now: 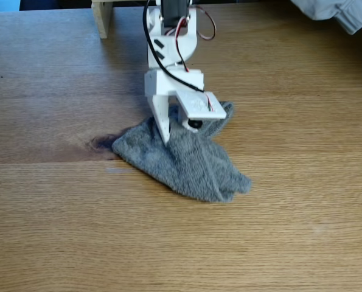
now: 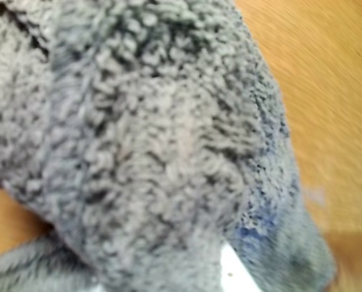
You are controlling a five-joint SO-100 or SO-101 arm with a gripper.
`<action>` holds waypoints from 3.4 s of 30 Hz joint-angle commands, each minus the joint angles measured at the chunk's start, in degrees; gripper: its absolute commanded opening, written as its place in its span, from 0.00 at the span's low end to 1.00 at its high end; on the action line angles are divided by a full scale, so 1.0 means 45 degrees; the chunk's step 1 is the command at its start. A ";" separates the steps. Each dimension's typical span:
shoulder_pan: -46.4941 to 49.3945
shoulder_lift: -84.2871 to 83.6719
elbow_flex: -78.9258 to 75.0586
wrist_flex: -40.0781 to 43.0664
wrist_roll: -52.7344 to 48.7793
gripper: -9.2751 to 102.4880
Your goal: Clean the area in front of the robot
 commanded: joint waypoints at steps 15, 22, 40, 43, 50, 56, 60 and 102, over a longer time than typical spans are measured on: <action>0.4121 -0.3613 -0.8379 0.5273 0.0703 0.08; 0.4824 -0.0371 -0.5840 1.0937 0.2383 0.08; -0.0781 0.2813 0.0859 0.1875 0.1582 0.08; -0.0195 0.1270 0.0664 -0.1641 0.0781 0.08; 0.2070 -0.2207 -0.1934 -0.2441 -0.0664 0.08; 0.4062 -0.4258 -0.4785 -0.1699 -0.1895 0.08; 0.5000 -0.4746 -0.6191 -0.0918 -0.2266 0.08; 0.1074 -0.0742 0.0840 -0.4492 -0.1074 0.08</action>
